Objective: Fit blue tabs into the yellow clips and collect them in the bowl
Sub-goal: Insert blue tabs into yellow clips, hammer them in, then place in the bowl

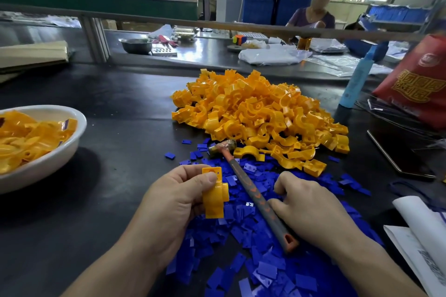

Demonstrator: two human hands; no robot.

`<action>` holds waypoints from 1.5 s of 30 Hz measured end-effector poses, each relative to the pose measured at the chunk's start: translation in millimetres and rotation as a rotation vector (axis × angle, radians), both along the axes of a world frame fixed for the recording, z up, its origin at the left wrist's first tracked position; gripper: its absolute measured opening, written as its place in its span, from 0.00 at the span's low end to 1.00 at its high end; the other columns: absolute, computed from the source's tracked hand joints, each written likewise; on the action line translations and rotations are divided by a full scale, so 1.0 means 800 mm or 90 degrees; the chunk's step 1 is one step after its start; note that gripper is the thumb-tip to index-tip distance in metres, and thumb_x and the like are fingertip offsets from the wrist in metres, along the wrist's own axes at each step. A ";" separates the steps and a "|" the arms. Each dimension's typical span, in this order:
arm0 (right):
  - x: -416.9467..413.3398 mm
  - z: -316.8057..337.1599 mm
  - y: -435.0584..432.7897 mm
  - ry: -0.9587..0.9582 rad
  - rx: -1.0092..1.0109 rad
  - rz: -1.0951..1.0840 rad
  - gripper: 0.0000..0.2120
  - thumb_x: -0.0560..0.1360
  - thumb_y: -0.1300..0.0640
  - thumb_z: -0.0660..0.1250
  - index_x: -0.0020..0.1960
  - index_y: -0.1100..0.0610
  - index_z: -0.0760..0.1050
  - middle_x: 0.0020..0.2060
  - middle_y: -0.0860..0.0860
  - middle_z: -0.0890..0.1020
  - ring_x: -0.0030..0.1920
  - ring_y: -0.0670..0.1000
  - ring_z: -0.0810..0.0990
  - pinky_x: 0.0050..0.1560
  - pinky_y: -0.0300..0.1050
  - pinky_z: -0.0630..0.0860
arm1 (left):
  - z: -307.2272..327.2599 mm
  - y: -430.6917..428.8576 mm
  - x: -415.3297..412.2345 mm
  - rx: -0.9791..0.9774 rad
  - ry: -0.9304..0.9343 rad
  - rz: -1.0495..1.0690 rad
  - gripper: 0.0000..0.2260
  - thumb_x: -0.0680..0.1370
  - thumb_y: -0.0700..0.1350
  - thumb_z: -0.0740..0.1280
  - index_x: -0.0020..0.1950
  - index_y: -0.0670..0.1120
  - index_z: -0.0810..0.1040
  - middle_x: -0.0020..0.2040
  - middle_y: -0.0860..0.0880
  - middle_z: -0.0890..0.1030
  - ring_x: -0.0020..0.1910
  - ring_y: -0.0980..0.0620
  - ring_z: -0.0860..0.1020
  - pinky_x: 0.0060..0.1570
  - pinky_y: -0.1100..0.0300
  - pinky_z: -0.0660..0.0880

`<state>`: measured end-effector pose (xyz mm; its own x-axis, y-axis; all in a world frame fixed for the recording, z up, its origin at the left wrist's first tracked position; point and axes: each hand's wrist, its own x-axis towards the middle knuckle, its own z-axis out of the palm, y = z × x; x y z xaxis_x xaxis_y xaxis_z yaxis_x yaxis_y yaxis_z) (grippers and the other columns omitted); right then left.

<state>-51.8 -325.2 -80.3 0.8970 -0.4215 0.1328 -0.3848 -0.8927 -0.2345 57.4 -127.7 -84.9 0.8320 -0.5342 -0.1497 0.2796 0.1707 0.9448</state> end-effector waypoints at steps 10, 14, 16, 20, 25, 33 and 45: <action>-0.013 0.027 0.014 -0.227 0.258 0.010 0.07 0.76 0.53 0.63 0.41 0.43 0.76 0.30 0.46 0.80 0.24 0.44 0.73 0.23 0.36 0.70 | -0.001 -0.002 0.000 0.006 -0.013 0.001 0.22 0.58 0.50 0.76 0.49 0.45 0.82 0.42 0.41 0.86 0.36 0.46 0.84 0.29 0.59 0.78; -0.011 0.032 0.027 -0.252 0.419 0.012 0.09 0.76 0.54 0.63 0.45 0.41 0.79 0.28 0.48 0.80 0.21 0.44 0.69 0.21 0.36 0.68 | -0.002 -0.003 -0.001 0.013 -0.021 -0.002 0.20 0.54 0.54 0.78 0.43 0.50 0.85 0.43 0.42 0.86 0.38 0.46 0.85 0.32 0.55 0.80; -0.010 0.032 0.028 -0.260 0.490 -0.017 0.09 0.77 0.55 0.63 0.47 0.42 0.80 0.27 0.50 0.79 0.22 0.46 0.69 0.23 0.39 0.68 | -0.002 -0.003 -0.002 0.010 -0.020 -0.002 0.21 0.53 0.54 0.78 0.43 0.50 0.85 0.44 0.42 0.86 0.39 0.45 0.85 0.33 0.56 0.79; -0.011 0.039 0.032 -0.269 0.626 -0.059 0.09 0.77 0.58 0.64 0.52 0.47 0.78 0.25 0.53 0.78 0.26 0.49 0.74 0.30 0.40 0.73 | 0.001 -0.003 -0.006 0.027 -0.023 -0.009 0.23 0.52 0.56 0.77 0.45 0.50 0.85 0.44 0.45 0.86 0.41 0.47 0.85 0.36 0.56 0.80; -0.012 0.042 0.062 -0.297 0.558 0.055 0.11 0.76 0.55 0.62 0.52 0.41 0.76 0.31 0.51 0.82 0.31 0.47 0.80 0.35 0.36 0.78 | 0.002 -0.003 -0.014 0.046 -0.048 -0.023 0.23 0.60 0.52 0.79 0.53 0.49 0.82 0.45 0.48 0.87 0.42 0.49 0.86 0.38 0.58 0.80; -0.015 0.044 0.073 -0.283 0.507 0.157 0.10 0.74 0.58 0.67 0.45 0.42 0.78 0.33 0.48 0.83 0.32 0.46 0.82 0.33 0.34 0.77 | 0.011 0.001 -0.022 0.035 -0.138 -0.105 0.14 0.62 0.54 0.77 0.47 0.60 0.83 0.48 0.49 0.87 0.46 0.49 0.86 0.41 0.61 0.80; -0.014 0.037 0.078 -0.335 0.428 0.166 0.11 0.67 0.44 0.64 0.49 0.38 0.76 0.43 0.42 0.78 0.41 0.45 0.78 0.36 0.33 0.76 | 0.012 0.000 -0.029 0.038 -0.161 -0.129 0.13 0.65 0.56 0.73 0.48 0.57 0.84 0.45 0.48 0.87 0.43 0.50 0.85 0.38 0.62 0.79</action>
<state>-62.9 -263.0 -50.5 0.8683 -0.3491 0.3525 0.1164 -0.5473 -0.8288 33.9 -127.9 -75.7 0.7242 -0.6894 0.0126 0.0573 0.0784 0.9953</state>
